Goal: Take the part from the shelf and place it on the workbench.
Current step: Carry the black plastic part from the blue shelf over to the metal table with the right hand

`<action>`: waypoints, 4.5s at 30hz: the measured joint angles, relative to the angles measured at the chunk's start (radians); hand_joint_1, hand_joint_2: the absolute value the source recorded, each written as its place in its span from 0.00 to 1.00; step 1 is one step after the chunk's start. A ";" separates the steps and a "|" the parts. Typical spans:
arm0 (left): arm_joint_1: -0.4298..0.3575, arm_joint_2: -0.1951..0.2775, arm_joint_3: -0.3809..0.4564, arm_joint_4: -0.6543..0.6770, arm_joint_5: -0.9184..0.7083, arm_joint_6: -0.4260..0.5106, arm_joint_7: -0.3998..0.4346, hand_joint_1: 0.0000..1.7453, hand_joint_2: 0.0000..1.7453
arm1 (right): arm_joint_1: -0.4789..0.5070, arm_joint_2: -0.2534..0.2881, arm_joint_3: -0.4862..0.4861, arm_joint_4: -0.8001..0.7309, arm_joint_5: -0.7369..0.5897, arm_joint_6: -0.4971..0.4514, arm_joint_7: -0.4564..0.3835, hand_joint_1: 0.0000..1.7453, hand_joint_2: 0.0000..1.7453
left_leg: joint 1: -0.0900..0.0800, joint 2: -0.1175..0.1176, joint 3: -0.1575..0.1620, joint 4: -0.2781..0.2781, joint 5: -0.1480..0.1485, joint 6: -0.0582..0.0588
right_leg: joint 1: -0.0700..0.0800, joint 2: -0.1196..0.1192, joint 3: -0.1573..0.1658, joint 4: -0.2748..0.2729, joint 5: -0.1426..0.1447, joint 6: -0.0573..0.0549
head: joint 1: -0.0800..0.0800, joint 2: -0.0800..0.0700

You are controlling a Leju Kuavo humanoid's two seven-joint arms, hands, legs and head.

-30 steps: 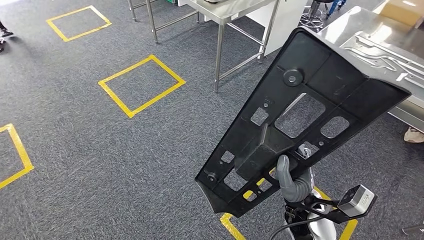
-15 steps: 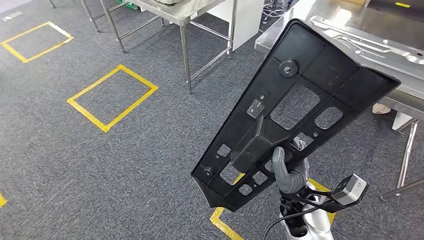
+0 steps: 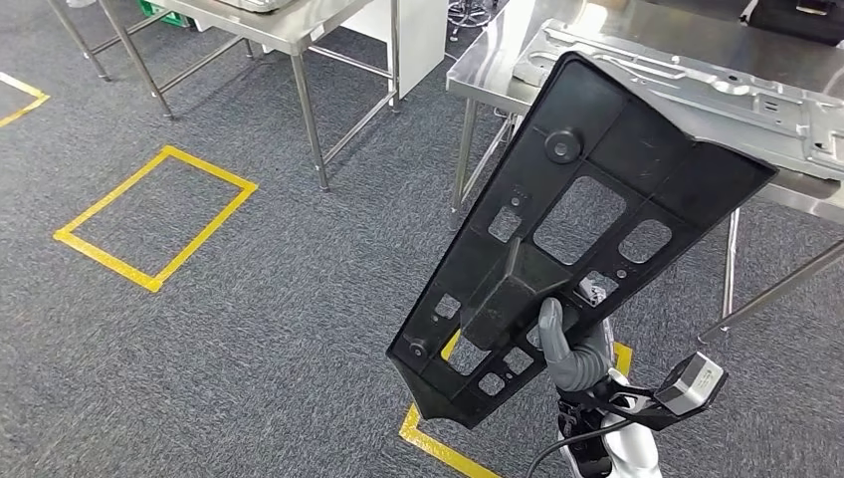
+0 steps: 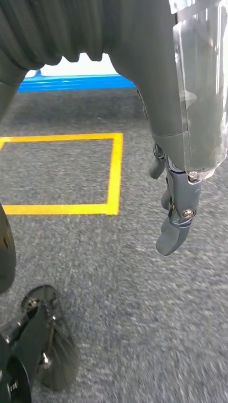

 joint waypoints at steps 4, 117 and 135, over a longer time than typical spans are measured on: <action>-0.011 0.000 0.000 0.000 0.000 0.002 0.000 0.00 1.00 | 0.002 0.000 0.000 -0.022 0.004 0.000 0.002 1.00 1.00 | -0.008 0.033 0.011 0.003 -0.012 -0.018 | 0.012 -0.061 0.109 -0.207 0.068 -0.018 | 0.000 0.000; 0.002 -0.044 0.007 0.024 0.081 -0.009 -0.035 0.00 1.00 | -0.011 -0.029 -0.001 -0.074 0.090 -0.035 0.032 1.00 1.00 | -0.009 -0.068 -0.029 0.020 0.009 0.009 | 0.005 0.009 0.092 -0.087 -0.040 0.004 | 0.000 0.000; -0.001 -0.044 0.006 0.025 0.082 -0.009 -0.033 0.00 1.00 | 0.012 -0.027 -0.002 -0.088 0.092 -0.035 0.031 1.00 1.00 | -0.017 -0.068 -0.135 0.289 -0.133 -0.038 | 0.005 0.003 0.143 -0.228 0.053 -0.047 | 0.000 0.000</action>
